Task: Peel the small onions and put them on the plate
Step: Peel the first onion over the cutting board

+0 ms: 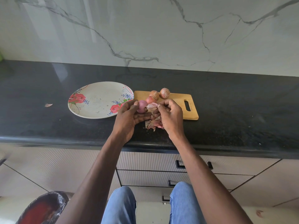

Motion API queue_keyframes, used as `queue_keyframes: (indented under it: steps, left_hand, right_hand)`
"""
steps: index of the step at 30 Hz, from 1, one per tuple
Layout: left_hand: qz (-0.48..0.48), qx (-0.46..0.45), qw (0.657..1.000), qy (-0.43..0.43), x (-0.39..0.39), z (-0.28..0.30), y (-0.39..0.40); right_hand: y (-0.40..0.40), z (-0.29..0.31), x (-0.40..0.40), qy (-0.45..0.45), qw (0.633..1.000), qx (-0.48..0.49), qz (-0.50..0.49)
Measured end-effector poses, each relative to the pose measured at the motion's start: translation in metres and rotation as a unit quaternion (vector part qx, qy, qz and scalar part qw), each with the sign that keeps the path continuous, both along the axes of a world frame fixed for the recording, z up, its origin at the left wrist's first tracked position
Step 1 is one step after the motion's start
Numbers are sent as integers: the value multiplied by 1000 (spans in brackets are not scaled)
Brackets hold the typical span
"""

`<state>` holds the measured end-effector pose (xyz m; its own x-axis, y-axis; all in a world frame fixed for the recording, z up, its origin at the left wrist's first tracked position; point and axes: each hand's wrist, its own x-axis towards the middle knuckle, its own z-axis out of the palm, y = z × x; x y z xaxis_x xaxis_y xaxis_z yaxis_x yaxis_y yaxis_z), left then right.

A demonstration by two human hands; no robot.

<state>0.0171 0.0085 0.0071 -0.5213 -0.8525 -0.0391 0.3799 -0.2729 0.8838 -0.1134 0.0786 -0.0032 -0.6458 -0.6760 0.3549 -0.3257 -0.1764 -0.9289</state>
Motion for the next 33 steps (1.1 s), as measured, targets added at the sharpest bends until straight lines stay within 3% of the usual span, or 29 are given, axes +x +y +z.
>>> queue_keyframes:
  steps: [6, 10, 18, 33]
  left_hand:
    - [-11, 3, 1000, 14, 1, -1, -2]
    - [-24, -3, 1000, 3, 0, -2, -3]
    - [-35, 7, 998, 49, 3, -1, 0]
    - [-20, 81, 994, 68, 3, -7, -12]
  right_hand:
    - [0, 4, 1, -33, 998, -7, 61]
    - [-2, -1, -1, 18, 998, 9, 53]
    - [1, -2, 0, 20, 998, 1, 56]
    - [-2, -4, -4, 56, 998, -7, -40]
